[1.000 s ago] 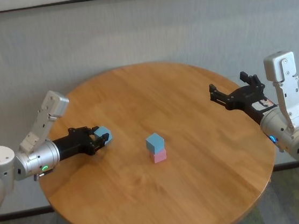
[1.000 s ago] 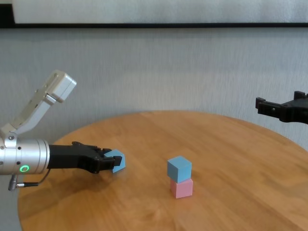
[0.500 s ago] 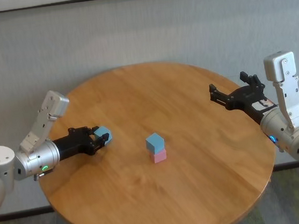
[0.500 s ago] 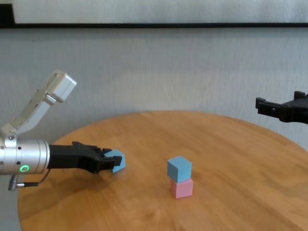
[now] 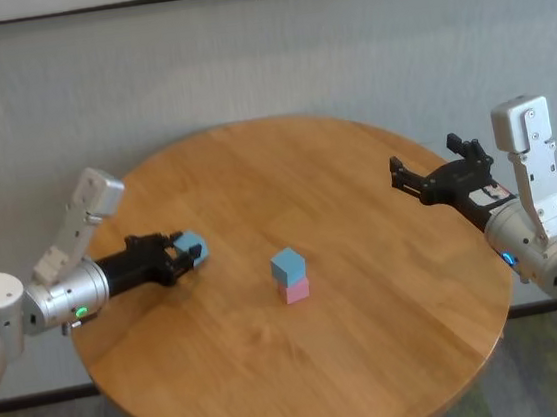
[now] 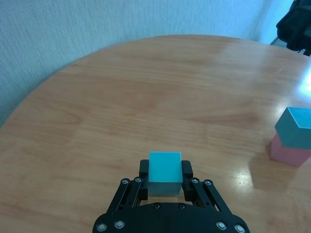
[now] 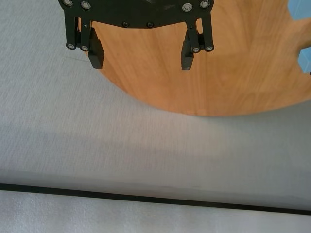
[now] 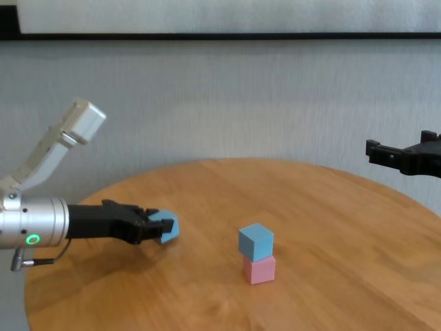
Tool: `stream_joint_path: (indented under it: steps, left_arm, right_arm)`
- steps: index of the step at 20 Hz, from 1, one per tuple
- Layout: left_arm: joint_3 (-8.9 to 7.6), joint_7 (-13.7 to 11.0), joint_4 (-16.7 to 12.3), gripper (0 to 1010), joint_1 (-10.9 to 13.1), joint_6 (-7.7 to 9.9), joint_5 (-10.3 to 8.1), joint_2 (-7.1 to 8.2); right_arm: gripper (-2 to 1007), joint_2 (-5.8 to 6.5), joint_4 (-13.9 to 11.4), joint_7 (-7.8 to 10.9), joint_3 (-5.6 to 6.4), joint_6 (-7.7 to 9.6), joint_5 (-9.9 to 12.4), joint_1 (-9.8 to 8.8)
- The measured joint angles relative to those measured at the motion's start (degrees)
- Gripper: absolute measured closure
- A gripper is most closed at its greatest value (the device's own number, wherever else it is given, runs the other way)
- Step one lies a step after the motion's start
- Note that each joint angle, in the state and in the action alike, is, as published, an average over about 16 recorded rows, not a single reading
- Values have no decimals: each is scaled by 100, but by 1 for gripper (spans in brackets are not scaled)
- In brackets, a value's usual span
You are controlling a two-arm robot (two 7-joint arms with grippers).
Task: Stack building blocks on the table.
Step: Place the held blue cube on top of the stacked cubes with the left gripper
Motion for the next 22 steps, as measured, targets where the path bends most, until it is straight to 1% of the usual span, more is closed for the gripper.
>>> stream_joint_path:
  steps: [2,5,8,11,15,18,20,22]
  left_arm:
    - [-13,37,-324,609,132,124,-49,93]
    - [-32,111,-943,609,374,392,-118,272]
    - [-32,208,-1695,609,641,768,-153,488]
    - [-16,304,-2480,609,901,1190,-138,706]
    - [44,417,-3416,609,1193,1691,-109,948]
    - [132,455,-3947,609,1333,1971,-79,1069]
    - [201,464,-4219,609,1394,2098,-60,1122]
    - [271,470,-4448,609,1441,2185,-46,1158]
  right_arm:
    - [1,0,0,0,0,0,0,0]
    - [1,0,0,0,0,0,0,0]
    - [1,0,0,0,0,0,0,0]
    - [1,0,0,0,0,0,0,0]
    - [1,0,0,0,0,0,0,0]
    - [1,0,0,0,0,0,0,0]
    - [2,0,0,0,0,0,0,0]
    - [2,0,0,0,0,0,0,0]
